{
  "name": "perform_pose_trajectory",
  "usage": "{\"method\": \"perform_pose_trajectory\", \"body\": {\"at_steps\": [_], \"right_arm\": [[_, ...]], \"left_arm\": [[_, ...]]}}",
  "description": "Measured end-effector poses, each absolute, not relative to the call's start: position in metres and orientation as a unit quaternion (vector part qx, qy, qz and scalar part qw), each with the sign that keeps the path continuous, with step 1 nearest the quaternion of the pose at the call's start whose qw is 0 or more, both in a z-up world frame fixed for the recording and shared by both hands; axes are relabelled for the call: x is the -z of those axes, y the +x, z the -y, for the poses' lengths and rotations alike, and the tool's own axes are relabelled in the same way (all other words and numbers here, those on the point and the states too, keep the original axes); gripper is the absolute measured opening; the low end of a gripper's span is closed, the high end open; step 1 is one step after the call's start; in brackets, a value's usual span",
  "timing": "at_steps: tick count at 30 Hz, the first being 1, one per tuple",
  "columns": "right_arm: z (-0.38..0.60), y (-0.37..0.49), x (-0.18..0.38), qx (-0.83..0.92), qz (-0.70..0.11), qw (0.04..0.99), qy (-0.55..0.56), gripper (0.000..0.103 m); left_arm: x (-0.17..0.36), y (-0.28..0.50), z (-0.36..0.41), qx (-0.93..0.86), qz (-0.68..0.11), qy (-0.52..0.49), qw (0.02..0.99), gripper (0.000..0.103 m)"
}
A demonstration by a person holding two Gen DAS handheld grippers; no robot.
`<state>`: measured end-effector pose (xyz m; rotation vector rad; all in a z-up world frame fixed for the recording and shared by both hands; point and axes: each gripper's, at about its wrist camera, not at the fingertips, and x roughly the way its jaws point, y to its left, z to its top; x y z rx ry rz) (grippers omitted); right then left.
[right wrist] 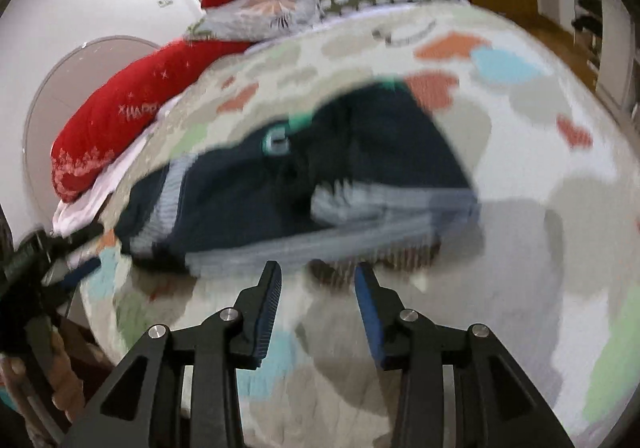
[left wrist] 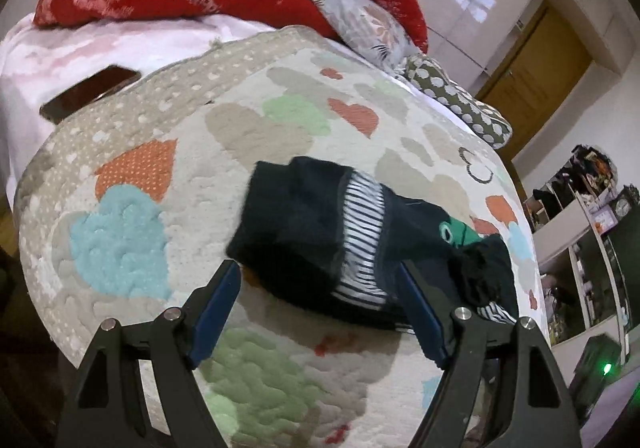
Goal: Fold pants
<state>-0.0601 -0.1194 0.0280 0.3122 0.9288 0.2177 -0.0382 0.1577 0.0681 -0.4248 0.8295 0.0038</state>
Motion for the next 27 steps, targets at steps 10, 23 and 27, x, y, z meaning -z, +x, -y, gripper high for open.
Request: {"method": "perform_pose_trajectory", "body": {"at_steps": [10,23,27], "right_arm": [[0.108,-0.072,-0.016,-0.123,-0.432,0.884,0.126,0.051],[0.047,-0.063,-0.060,-0.175,-0.434,0.884,-0.007,0.066],[-0.013,-0.028,-0.089,-0.227,-0.451,0.861,-0.051,0.066]], "left_arm": [[-0.053,-0.029,-0.198,-0.070,-0.404,-0.232,0.882,0.079],[-0.038,-0.050,-0.271,-0.106,-0.393,-0.303,0.862,0.079],[-0.029,-0.061,-0.292,-0.120,-0.390,-0.300,0.862,0.079]]}}
